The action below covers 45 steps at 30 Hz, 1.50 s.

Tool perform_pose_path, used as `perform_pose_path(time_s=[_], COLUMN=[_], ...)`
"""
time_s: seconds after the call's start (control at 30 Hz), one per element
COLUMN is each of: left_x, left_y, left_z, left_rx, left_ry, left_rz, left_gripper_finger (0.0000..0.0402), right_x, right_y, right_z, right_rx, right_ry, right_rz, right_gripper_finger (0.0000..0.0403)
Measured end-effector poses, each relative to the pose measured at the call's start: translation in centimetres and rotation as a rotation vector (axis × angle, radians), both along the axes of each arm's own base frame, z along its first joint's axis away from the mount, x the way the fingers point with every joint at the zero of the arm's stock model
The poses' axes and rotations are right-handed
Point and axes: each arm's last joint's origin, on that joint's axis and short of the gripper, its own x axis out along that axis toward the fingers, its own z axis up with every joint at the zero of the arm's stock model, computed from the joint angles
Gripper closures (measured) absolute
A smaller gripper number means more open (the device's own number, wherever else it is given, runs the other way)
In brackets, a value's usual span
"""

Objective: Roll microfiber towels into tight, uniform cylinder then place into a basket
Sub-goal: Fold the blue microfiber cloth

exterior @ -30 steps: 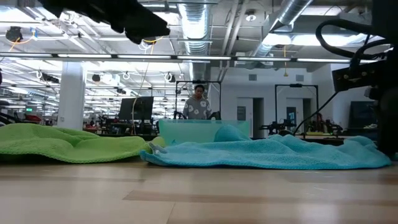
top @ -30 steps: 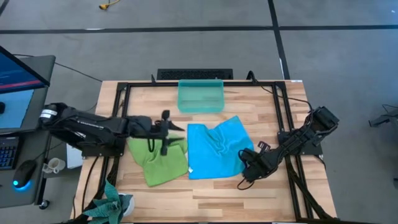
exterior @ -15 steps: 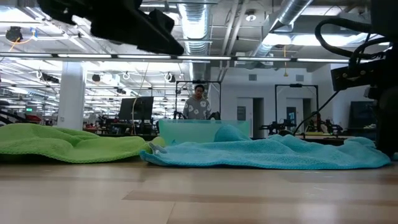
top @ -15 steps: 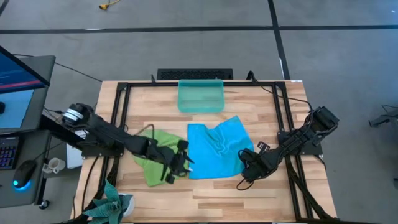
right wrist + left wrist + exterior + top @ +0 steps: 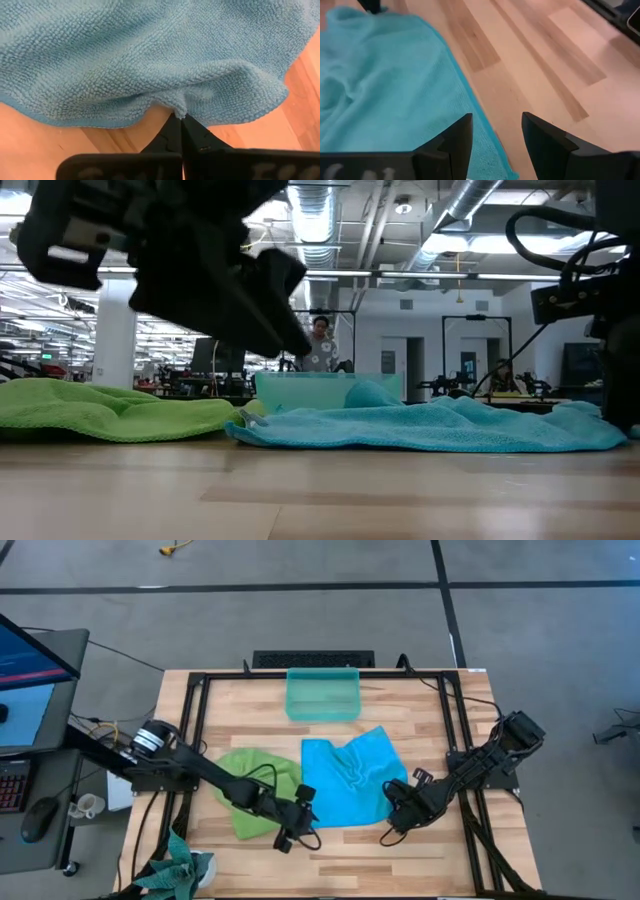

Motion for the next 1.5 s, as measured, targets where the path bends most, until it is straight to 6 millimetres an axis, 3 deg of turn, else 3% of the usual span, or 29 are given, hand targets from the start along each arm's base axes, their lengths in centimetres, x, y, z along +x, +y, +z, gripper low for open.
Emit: perform_pose_path(time_s=[0.43, 0.83, 0.97, 1.2, 1.5], left_x=[0.7, 0.4, 0.2, -0.3, -1.2], left_y=[1.1, 2.0, 1.7, 0.8, 0.0], left_z=[-3.4, -3.7, -3.7, -3.8, -3.4], left_rx=[-0.017, 0.015, 0.048, 0.14, 0.275], left_ry=[0.129, 0.193, 0.187, 0.161, 0.127], left_rz=[0.03, 0.142, 0.133, 0.089, 0.169], left_gripper_finger=[0.0239, 0.0243, 0.0281, 0.0391, 0.0399], right_x=[0.1, 0.2, 0.3, 0.2, -0.3], right_y=[0.1, 0.2, 0.2, 0.2, 1.9], right_z=[0.0, 0.0, 0.0, 0.0, 0.5], right_rx=[0.008, 0.013, 0.015, 0.023, 0.08], right_ry=[-0.013, -0.027, -0.028, -0.026, -0.013], right_rz=[0.0, 0.001, 0.001, 0.002, 0.06], right_gripper_finger=[0.0395, 0.0395, 0.0395, 0.0395, 0.0399])
